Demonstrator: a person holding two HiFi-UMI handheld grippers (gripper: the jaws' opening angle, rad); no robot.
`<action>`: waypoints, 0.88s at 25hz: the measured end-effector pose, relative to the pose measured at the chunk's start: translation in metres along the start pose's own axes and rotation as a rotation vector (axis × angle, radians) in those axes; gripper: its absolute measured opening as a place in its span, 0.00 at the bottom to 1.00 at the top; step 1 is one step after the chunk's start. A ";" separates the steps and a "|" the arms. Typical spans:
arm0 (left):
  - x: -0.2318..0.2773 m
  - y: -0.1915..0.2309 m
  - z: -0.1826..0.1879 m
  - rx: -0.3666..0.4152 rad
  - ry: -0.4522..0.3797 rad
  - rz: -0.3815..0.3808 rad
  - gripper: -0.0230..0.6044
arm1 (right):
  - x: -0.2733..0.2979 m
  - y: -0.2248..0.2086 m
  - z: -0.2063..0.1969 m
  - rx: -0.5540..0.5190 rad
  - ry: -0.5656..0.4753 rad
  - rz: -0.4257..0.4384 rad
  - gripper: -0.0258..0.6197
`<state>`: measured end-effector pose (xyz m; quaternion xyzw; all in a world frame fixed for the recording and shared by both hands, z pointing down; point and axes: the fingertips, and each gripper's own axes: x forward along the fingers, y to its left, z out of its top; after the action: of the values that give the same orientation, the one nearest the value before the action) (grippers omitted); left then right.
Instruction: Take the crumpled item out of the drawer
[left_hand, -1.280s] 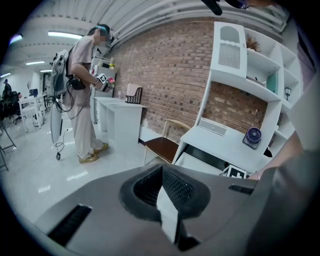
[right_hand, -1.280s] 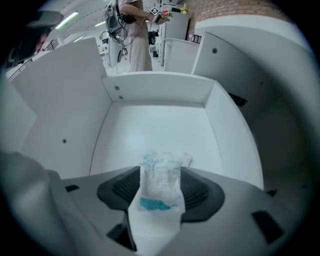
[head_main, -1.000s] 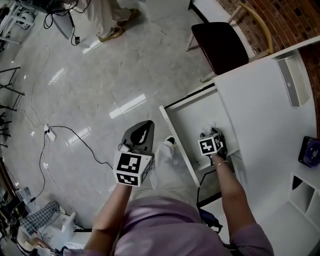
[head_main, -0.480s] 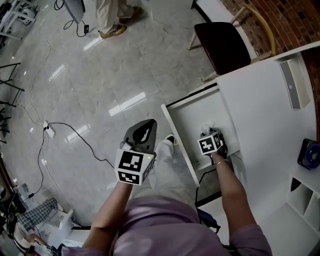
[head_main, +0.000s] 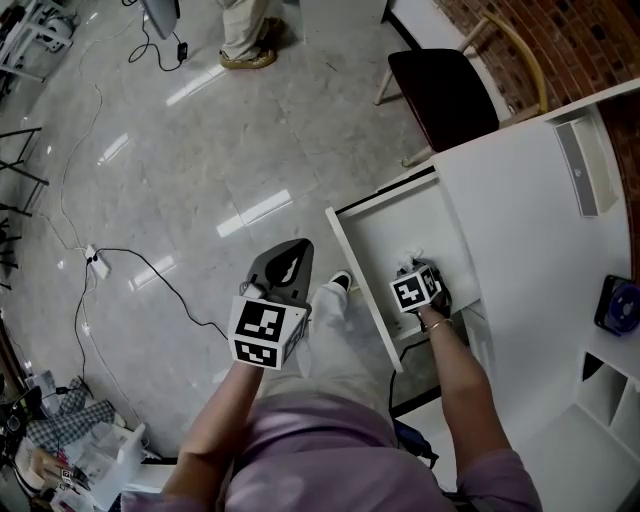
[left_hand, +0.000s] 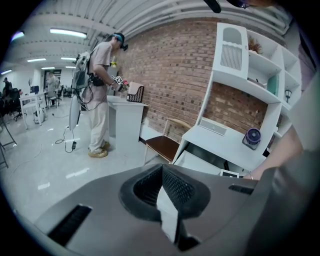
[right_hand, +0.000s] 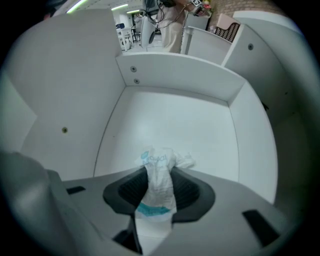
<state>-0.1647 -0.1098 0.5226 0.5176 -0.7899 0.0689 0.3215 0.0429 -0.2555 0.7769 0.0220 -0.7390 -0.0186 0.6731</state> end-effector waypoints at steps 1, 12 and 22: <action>-0.001 0.000 0.001 -0.001 -0.002 -0.001 0.04 | -0.002 0.003 0.002 0.010 -0.009 0.010 0.27; -0.005 -0.010 0.009 0.002 -0.030 -0.070 0.04 | -0.048 0.020 0.023 0.199 -0.182 0.065 0.25; -0.011 -0.025 0.012 0.042 -0.047 -0.152 0.04 | -0.116 0.021 0.038 0.310 -0.360 0.036 0.25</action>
<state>-0.1452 -0.1183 0.5012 0.5842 -0.7541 0.0489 0.2961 0.0154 -0.2283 0.6588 0.1082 -0.8413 0.1037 0.5194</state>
